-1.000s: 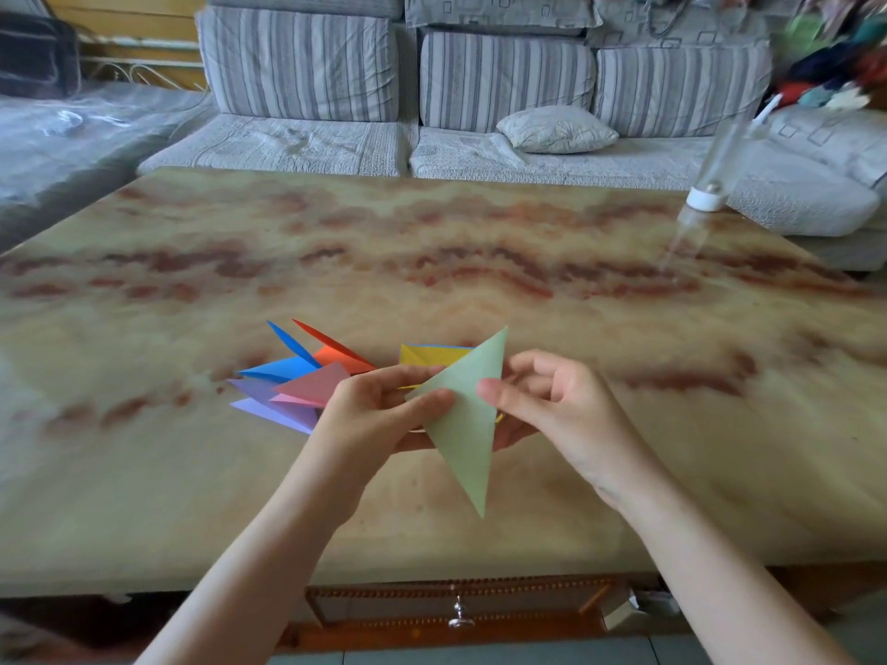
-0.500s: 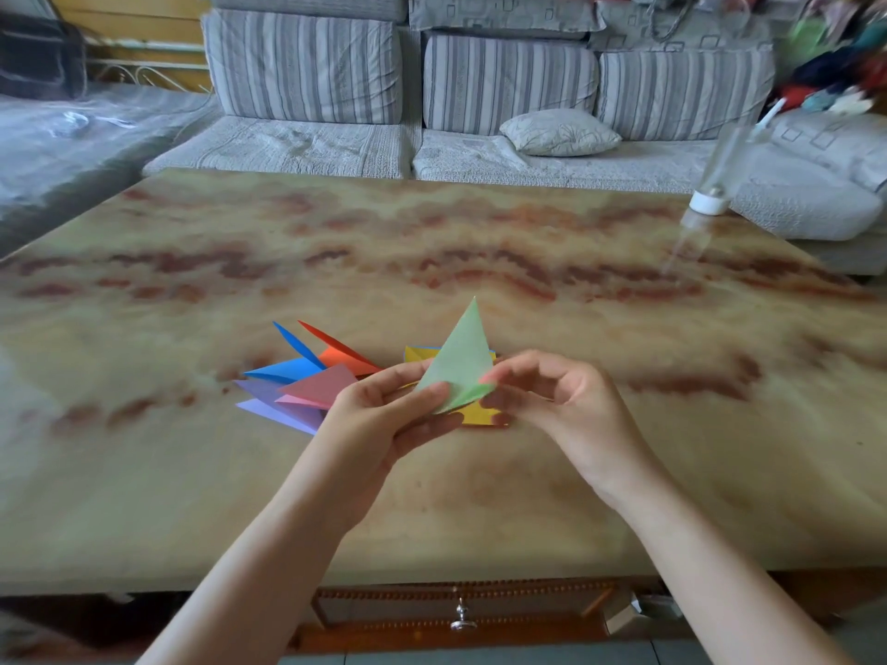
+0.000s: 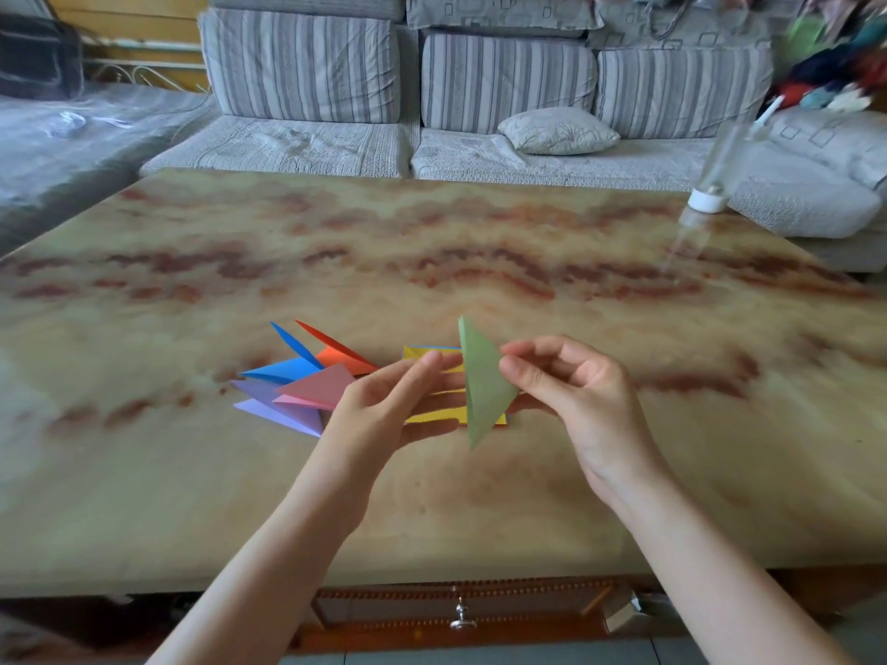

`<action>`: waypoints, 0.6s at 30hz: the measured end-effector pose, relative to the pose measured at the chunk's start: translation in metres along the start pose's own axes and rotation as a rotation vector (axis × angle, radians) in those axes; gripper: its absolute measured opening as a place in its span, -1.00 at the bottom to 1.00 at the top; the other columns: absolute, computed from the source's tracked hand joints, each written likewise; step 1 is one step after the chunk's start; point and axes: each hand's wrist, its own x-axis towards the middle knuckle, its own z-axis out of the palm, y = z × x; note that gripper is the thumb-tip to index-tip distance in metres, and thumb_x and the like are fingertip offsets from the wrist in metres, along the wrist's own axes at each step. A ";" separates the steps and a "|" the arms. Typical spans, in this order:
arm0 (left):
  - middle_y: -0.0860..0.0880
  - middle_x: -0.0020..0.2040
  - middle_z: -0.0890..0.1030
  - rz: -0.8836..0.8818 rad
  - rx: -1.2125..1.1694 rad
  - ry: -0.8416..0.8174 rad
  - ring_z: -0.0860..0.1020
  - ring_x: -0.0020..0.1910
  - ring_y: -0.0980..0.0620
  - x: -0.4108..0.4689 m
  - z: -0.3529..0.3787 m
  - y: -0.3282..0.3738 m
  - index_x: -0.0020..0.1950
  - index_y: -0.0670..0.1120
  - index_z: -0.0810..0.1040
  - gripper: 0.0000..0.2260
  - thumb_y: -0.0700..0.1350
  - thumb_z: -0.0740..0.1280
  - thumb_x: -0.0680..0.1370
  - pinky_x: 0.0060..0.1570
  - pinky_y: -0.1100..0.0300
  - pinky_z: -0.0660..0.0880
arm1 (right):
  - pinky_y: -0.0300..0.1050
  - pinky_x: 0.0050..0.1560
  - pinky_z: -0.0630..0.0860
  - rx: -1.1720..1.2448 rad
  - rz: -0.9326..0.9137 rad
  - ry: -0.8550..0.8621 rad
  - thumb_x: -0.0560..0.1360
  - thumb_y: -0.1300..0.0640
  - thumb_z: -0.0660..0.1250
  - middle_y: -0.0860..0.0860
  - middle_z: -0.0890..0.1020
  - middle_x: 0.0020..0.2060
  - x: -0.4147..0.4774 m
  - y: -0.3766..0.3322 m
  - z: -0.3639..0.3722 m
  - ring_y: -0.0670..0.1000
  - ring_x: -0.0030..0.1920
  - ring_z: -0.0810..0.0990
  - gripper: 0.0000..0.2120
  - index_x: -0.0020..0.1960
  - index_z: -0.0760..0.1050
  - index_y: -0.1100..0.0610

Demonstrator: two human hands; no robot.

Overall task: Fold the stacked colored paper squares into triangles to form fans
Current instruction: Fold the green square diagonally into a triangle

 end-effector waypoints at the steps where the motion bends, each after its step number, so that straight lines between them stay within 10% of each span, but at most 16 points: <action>1: -0.09 -0.01 0.70 0.030 -0.014 0.035 0.67 -0.02 0.01 0.000 0.001 0.001 0.13 -0.12 0.60 -0.67 0.01 0.26 0.47 -0.09 0.21 0.61 | -0.17 -0.26 0.59 -0.010 -0.003 -0.011 0.36 0.26 0.43 0.02 0.68 -0.28 -0.001 0.000 0.000 -0.03 -0.27 0.61 -0.92 -0.15 0.62 0.20; 18: -0.06 -0.23 0.71 0.198 -0.108 0.179 0.67 -0.22 0.08 -0.002 0.007 -0.001 -0.09 -0.14 0.60 -0.79 -0.17 0.42 0.29 -0.24 0.29 0.58 | -0.28 -0.26 0.54 -0.073 0.071 -0.097 0.24 0.08 0.46 0.02 0.69 -0.31 -0.009 -0.001 0.011 -0.08 -0.30 0.61 -0.75 -0.12 0.63 0.14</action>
